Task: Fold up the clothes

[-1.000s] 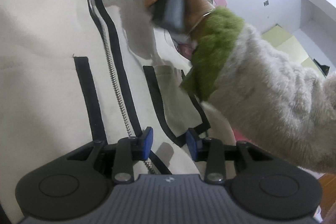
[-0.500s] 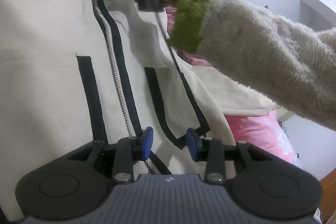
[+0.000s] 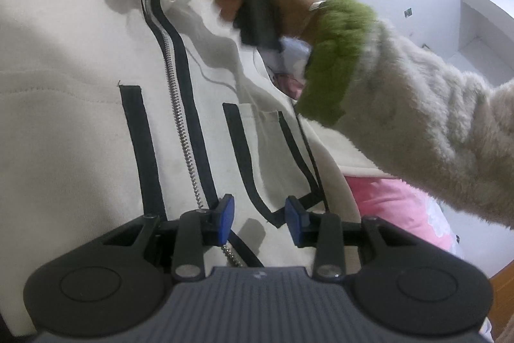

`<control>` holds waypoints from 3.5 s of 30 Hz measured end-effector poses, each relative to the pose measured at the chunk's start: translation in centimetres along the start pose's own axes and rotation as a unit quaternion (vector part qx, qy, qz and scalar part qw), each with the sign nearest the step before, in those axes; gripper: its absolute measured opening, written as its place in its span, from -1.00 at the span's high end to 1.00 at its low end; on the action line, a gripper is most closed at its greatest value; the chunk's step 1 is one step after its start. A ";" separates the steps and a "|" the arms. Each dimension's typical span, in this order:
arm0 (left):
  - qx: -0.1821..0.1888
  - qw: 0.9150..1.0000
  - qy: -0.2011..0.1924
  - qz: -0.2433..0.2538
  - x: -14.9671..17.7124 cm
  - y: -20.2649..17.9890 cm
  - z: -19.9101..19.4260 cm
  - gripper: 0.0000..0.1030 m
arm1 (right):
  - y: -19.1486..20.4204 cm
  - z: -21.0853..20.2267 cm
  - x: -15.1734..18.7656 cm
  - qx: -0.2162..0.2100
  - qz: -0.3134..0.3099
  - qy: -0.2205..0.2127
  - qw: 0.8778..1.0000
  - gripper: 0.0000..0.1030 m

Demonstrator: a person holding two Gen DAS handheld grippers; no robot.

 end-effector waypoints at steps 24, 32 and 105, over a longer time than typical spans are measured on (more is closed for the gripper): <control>-0.043 0.999 -0.009 0.021 -0.3 -1.2 -0.6 0.26 | -7.6 -14.7 4.9 0.092 0.238 -0.064 0.965 0.66; -0.066 0.997 0.000 0.044 -0.9 -2.3 0.0 0.26 | -6.9 -17.8 14.5 0.106 0.268 0.012 0.958 0.66; -0.112 0.989 -0.069 -0.072 -1.8 0.6 -13.4 0.20 | 7.6 -33.9 0.2 -0.073 0.027 -0.152 0.985 0.79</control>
Point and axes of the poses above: each gripper's, at about its wrist camera, not at the fingertips, and z roughly the way its jaws point, y to its left, x to its underside, the point moved 7 cm from there along z, roughly the way its jaws point, and after that the axes turned 4 degrees about -y, right-handed, at the moved point
